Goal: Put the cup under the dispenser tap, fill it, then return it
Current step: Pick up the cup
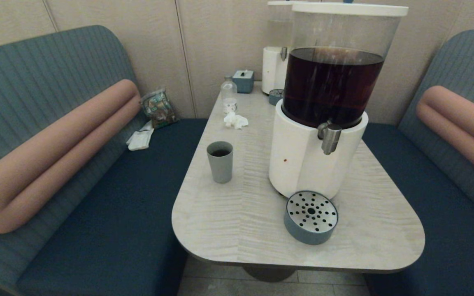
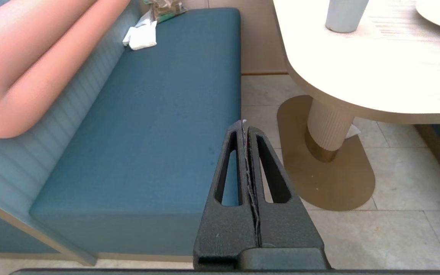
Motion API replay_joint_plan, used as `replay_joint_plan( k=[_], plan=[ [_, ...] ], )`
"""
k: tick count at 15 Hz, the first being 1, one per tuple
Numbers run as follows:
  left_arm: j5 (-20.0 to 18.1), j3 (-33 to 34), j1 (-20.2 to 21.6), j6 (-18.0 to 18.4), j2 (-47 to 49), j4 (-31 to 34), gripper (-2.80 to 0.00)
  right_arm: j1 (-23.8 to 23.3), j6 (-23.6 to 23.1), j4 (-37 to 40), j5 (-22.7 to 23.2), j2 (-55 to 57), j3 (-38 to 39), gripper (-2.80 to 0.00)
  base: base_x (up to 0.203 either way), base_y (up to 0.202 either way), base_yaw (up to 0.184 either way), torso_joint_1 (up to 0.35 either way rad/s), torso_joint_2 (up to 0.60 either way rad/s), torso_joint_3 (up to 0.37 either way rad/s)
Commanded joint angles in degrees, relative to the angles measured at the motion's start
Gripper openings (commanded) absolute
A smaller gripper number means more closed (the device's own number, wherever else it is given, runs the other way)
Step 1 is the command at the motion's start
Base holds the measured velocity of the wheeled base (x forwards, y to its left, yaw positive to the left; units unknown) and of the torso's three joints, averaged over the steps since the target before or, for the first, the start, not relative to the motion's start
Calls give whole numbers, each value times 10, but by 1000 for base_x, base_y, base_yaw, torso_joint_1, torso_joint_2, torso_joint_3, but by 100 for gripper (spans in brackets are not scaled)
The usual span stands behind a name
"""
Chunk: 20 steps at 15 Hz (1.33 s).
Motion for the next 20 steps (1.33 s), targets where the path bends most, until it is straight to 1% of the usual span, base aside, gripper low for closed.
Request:
replay_joint_plan(
  k=[1,5,7,8,10,12,14,15,17,20],
  plan=[
    [0,0,0,-1,0,-1,-280,0,0,0,0,-2,0,-280,0,0,0,0,0,0],
    [0,-1,0,3,-1,-3,-280,0,0,0,0,-1,0,-280,0,0,0,0,0,0],
    [-4,-19,0,1,-1,-23,-280,0,0,0,0,-1,0,-280,0,0,0,0,0,0],
    [-12,-49,0,-1,0,-24,-280,0,0,0,0,-1,0,-280,0,0,0,0,0,0],
    [-23,-137,0,-2,22,-12,-280,0,0,0,0,-2,0,-280,0,0,0,0,0,0],
    [-35,-211,-3,-8,97,-5,-280,0,0,0,0,-1,0,-280,0,0,0,0,0,0],
    [-57,-260,-12,-18,185,-5,-280,0,0,0,0,-2,0,-280,0,0,0,0,0,0],
    [-73,-272,-15,-21,221,-7,0,0,0,0,0,-1,0,-280,0,0,0,0,0,0],
    [-111,-279,-18,-27,287,-27,0,0,0,0,0,-2,0,-280,0,0,0,0,0,0],
    [-172,-287,-19,-35,403,-82,0,0,0,0,0,-2,0,-280,0,0,0,0,0,0]
  ],
)
